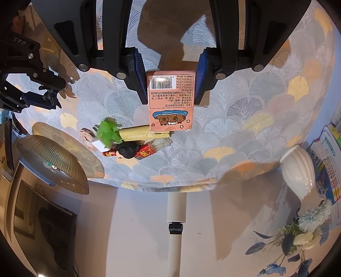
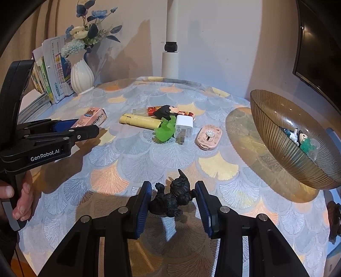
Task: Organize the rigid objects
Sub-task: 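Lift the black dragon figure with the right gripper while the left lifts the pink box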
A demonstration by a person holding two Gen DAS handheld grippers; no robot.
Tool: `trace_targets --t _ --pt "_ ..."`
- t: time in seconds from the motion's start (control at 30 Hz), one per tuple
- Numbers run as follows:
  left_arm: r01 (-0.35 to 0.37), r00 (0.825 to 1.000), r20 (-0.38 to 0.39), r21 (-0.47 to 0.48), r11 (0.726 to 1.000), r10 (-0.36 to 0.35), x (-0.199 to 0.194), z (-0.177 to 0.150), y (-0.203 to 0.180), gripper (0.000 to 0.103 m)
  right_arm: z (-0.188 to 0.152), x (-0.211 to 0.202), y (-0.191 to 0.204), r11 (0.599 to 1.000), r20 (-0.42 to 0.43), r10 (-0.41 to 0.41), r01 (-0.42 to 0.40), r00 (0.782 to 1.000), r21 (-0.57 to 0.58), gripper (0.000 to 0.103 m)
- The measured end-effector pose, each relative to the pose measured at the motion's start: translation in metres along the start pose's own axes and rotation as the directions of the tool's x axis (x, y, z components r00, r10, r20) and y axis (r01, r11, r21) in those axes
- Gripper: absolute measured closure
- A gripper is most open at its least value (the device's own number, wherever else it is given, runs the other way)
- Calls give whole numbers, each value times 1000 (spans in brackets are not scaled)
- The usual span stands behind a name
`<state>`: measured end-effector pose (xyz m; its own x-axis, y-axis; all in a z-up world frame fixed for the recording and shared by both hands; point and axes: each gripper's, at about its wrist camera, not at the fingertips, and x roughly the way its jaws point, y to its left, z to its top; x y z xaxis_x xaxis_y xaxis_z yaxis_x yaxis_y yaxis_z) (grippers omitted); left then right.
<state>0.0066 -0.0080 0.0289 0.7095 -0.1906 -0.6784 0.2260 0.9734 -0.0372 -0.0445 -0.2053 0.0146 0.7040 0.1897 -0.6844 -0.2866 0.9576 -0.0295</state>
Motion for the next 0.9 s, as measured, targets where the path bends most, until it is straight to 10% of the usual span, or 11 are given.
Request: trace_targets --t 0.9 --pt "7 1000 -1 3 1000 -7 1 -1 1 66 0 -3 1 1000 10 -2 2 1000 7 62"
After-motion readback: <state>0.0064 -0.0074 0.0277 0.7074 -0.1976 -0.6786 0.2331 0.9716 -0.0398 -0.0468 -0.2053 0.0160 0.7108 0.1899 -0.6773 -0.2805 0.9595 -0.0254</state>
